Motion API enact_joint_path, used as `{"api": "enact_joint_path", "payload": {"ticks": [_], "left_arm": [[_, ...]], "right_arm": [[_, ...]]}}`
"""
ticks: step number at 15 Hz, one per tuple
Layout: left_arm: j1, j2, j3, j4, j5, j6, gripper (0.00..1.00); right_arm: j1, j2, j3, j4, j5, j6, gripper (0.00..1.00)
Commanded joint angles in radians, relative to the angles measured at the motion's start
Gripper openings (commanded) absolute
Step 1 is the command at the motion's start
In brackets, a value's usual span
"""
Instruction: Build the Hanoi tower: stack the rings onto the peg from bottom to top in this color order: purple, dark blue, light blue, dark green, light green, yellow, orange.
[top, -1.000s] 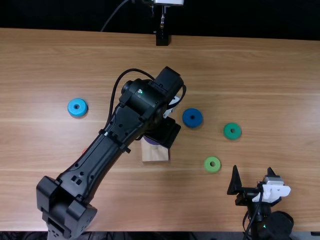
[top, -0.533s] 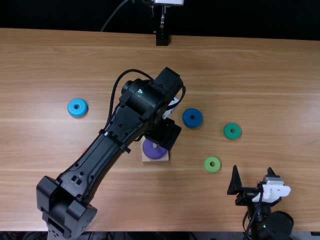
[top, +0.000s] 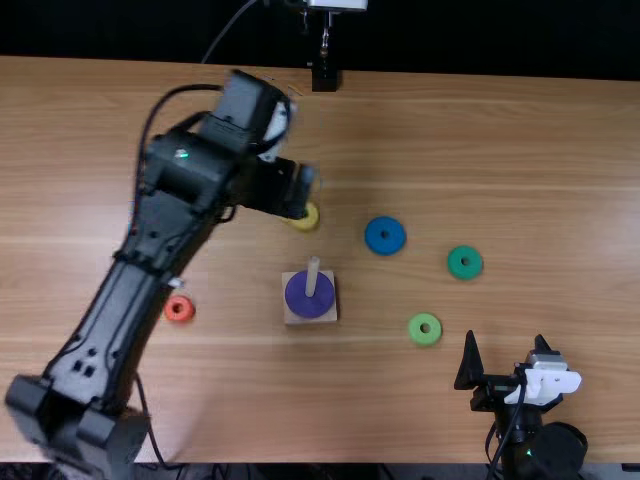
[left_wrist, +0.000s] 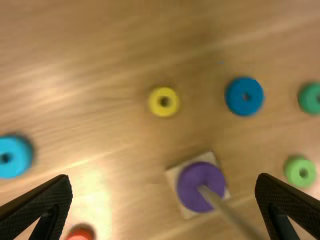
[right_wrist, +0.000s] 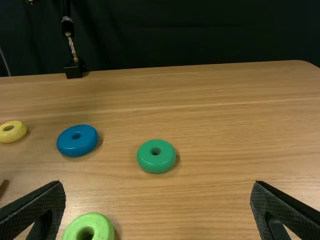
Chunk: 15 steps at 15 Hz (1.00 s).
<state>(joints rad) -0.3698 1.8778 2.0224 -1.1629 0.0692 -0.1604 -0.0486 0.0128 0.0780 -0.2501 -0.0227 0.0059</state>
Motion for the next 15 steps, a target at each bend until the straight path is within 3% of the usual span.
{"api": "enact_joint_path", "payload": {"ticks": [1, 5, 9, 11, 15], "left_arm": [[0.054, -0.124, -0.119, 0.044, -0.005, 0.0, 1.0], [0.22, -0.453, -0.619, 0.511, 0.003, 0.004, 1.0], [0.316, -0.821, -1.09, 0.946, -0.001, 0.009, 1.0], [0.33, -1.017, -1.289, 1.054, -0.007, 0.013, 1.0], [0.331, -1.326, -1.585, 1.049, -0.016, 0.013, 1.0]], "right_arm": [[-0.014, -0.013, -0.061, -0.068, 0.001, 0.003, 1.0], [-0.014, -0.013, -0.061, -0.068, 0.001, 0.003, 1.0], [-0.014, -0.013, -0.061, -0.068, 0.001, 0.003, 1.0], [-0.014, -0.013, -0.061, -0.068, 0.001, 0.003, 1.0], [-0.014, -0.013, -0.061, -0.068, 0.001, 0.003, 1.0]]}}
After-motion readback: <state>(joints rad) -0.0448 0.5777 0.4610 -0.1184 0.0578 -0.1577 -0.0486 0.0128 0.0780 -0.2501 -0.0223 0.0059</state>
